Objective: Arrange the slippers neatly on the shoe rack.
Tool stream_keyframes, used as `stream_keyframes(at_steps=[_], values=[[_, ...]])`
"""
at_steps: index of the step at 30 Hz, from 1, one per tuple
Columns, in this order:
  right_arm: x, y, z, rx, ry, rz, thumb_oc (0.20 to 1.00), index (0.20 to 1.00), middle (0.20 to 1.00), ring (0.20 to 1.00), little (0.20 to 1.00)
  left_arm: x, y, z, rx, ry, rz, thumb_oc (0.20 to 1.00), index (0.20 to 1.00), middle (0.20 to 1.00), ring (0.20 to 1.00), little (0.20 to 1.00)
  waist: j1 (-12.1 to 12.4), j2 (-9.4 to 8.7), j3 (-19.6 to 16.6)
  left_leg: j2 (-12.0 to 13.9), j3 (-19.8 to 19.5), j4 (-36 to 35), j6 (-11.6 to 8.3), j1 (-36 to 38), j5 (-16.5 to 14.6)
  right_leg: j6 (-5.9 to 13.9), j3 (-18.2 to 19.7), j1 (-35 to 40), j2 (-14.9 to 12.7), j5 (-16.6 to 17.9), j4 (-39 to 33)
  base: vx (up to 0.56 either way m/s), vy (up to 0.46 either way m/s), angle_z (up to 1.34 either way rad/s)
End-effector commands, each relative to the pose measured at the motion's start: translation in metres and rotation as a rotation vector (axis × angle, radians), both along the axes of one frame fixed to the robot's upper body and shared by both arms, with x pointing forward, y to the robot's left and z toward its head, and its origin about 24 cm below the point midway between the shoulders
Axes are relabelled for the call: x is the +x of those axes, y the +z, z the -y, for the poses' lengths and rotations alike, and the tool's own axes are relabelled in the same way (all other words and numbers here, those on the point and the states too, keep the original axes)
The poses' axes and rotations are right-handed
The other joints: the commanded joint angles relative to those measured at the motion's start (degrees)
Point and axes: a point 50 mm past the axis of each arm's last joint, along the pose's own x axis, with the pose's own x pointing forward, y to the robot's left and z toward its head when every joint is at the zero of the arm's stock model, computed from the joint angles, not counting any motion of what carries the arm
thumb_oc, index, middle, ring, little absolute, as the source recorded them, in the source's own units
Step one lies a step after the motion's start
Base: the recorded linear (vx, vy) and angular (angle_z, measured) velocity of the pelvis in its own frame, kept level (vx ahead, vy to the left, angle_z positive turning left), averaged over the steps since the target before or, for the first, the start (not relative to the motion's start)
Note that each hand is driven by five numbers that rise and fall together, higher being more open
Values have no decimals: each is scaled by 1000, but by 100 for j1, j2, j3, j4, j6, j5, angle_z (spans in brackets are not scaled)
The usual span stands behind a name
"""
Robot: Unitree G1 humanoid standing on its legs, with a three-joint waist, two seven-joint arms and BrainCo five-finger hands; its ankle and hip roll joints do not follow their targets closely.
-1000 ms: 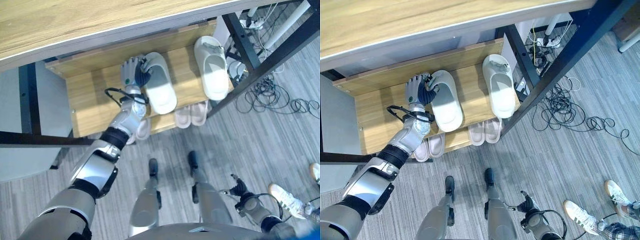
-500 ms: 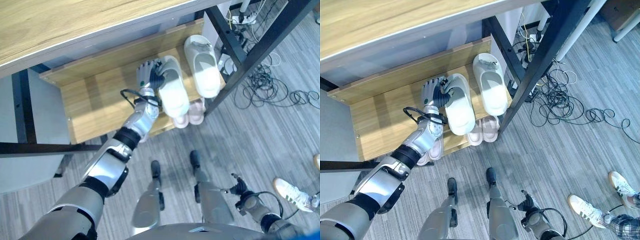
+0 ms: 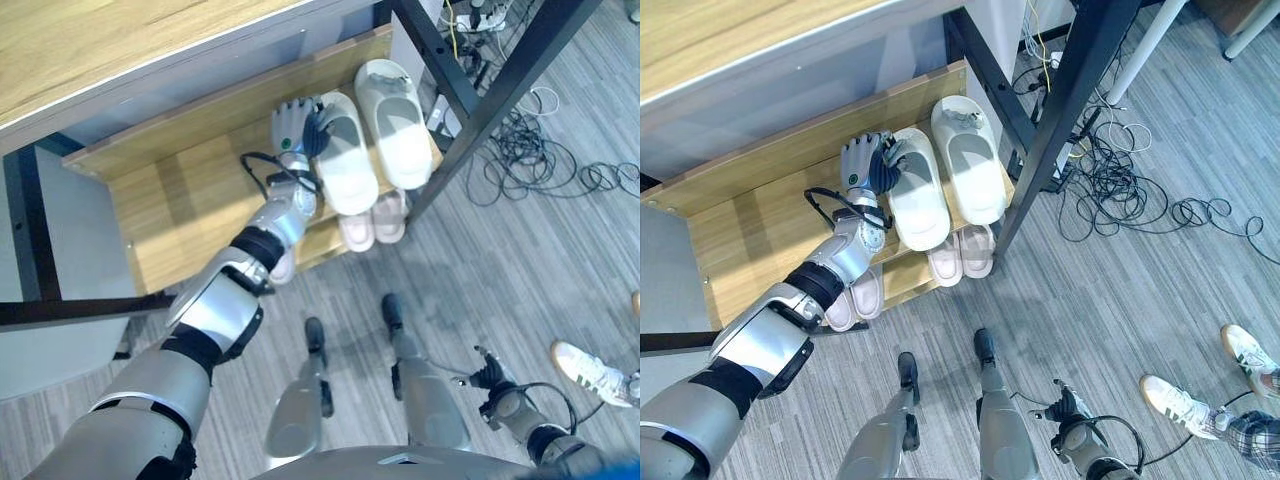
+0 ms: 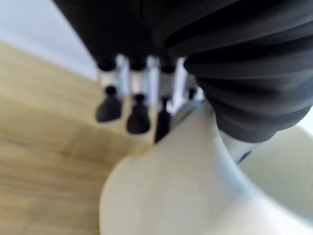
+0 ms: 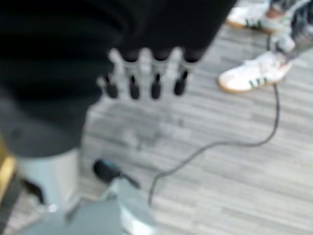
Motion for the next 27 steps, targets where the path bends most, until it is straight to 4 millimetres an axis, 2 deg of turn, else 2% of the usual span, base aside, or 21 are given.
stream_keyframes(at_steps=[1, 6, 10, 11, 12, 13, 20, 23, 27], values=[[12, 11, 15, -60, 19, 49, 1000, 1000, 1000, 1000, 1000, 6, -14, -17, 25, 88, -111, 200, 200, 200, 200, 200, -145, -12, 189, 104, -443, 222, 94, -498, -80, 131, -248, -277, -56, -1017, 886, 0, 0, 0], [8, 8, 12, -44, 18, 34, 1000, 1000, 1000, 1000, 1000, 8, -5, -14, 28, 80, -90, 200, 200, 200, 200, 200, -165, -48, 167, 106, -461, 219, 97, -525, -72, 126, -267, -287, -55, -1023, 882, 0, 0, 0], [16, 10, 3, -5, 24, 57, 1000, 1000, 1000, 1000, 1000, 9, -7, -9, -32, 78, -119, 200, 200, 200, 200, 200, -165, -77, 118, 106, -456, 209, 106, -528, -71, 123, -263, -309, -45, -1014, 891, 0, 0, 0], [15, 10, 3, -6, 30, 56, 1000, 1000, 1000, 1000, 1000, 11, -3, -10, -99, 74, -123, 605, 605, 605, 605, 605, -175, -83, 106, 107, -453, 207, 109, -531, -69, 121, -269, -311, -44, -1006, 884, 0, 0, 0], [15, 9, 2, -5, 33, 54, 1000, 1000, 1000, 1000, 1000, 11, 0, -10, -115, 71, -116, 843, 843, 843, 843, 843, -181, -81, 104, 105, -452, 209, 109, -531, -70, 121, -273, -311, -45, -1006, 886, 0, 0, 0], [14, 9, 2, -4, 34, 51, 1000, 1000, 1000, 1000, 1000, 11, 3, -9, -138, 67, -110, 1000, 1000, 1000, 1000, 1000, -184, -79, 98, 103, -455, 210, 108, -531, -69, 119, -269, -307, -44, -1006, 886, 0, 0, 0], [9, 5, 0, -4, 9, 17, 1000, 1000, 1000, 1000, 1000, 7, -8, 0, -440, -24, -149, 1000, 1000, 1000, 1000, 1000, -132, 5, 43, 83, -466, 202, 115, -476, -63, 100, -285, -245, -57, -1018, 898, 0, 0, 0], [6, 2, -1, -2, 4, 3, 1000, 1000, 1000, 1000, 1000, 5, -1, 8, -506, -83, -120, 1000, 1000, 1000, 1000, 1000, -93, 64, 32, 70, -473, 228, 119, -471, -70, 88, -296, -223, -61, -1038, 909, 0, 0, 0], [9, 3, -4, 9, -1, 5, 1000, 1000, 1000, 1000, 1000, 1, -4, 10, -529, -116, -116, 1000, 1000, 1000, 1000, 1000, -47, 102, 23, 58, -487, 245, 122, -455, -77, 78, -321, -182, -66, -1051, 912, 0, 0, 0]])
